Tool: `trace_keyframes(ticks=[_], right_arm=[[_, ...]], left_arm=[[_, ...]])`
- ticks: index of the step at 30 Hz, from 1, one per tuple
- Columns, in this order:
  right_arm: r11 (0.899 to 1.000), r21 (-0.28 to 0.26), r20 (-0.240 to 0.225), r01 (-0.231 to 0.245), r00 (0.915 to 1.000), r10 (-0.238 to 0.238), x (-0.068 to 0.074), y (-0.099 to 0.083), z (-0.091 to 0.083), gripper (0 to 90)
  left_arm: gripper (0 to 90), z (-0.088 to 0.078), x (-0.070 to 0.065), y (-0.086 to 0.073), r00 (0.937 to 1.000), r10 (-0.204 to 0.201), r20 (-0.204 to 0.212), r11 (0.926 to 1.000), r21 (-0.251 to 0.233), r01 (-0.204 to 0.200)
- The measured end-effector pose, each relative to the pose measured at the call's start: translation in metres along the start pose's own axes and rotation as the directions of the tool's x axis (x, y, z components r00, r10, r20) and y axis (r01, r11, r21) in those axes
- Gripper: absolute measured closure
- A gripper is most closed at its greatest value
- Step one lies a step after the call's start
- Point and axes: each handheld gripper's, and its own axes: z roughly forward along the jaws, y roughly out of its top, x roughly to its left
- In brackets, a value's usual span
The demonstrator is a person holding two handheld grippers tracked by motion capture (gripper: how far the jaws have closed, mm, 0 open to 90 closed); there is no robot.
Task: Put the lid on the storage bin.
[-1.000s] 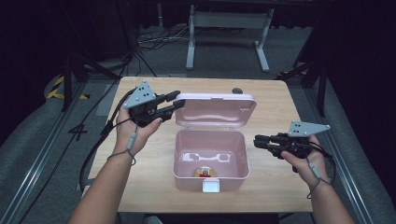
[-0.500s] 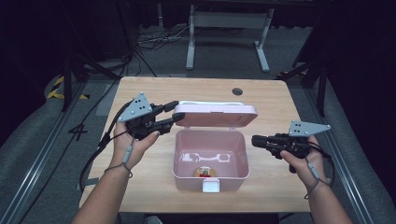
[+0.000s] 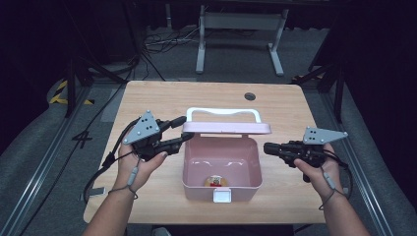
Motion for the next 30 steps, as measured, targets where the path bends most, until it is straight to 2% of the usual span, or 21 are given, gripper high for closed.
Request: trace_keyframes(ticks=[2,6,13,19,25,30], right_arm=[[1.000,-0.005,0.001,0.000,1.0000,0.000,0.000,0.001,0.000,85.8],[1.000,-0.016,0.000,0.007,1.0000,-0.007,0.000,0.002,0.000,87.5],[0.999,-0.038,-0.005,0.016,0.9999,-0.016,0.000,0.004,0.000,90.0],[0.999,-0.034,-0.018,0.016,0.9997,-0.016,-0.002,0.006,0.000,90.0],[0.999,-0.037,-0.024,0.018,0.9995,-0.019,-0.001,0.006,0.000,90.0],[0.999,-0.044,-0.030,0.020,0.9993,-0.021,0.001,0.006,-0.003,90.0]], left_arm=[[51.7,-0.001,-0.002,-0.002,1.0000,0.003,0.001,1.0000,0.005,-0.003],[49.1,-0.003,-0.003,-0.006,0.9998,-0.018,0.008,0.9998,0.010,0.018],[48.1,-0.005,-0.004,-0.015,0.9993,-0.033,0.016,0.9970,0.070,0.032],[46.0,-0.012,0.000,-0.021,0.9990,-0.044,-0.006,0.9932,0.107,0.045],[45.8,-0.018,0.007,-0.023,0.9982,-0.056,-0.020,0.9927,0.106,0.058],[44.5,-0.022,0.012,-0.025,0.9982,-0.060,0.001,0.9920,0.111,0.060]])
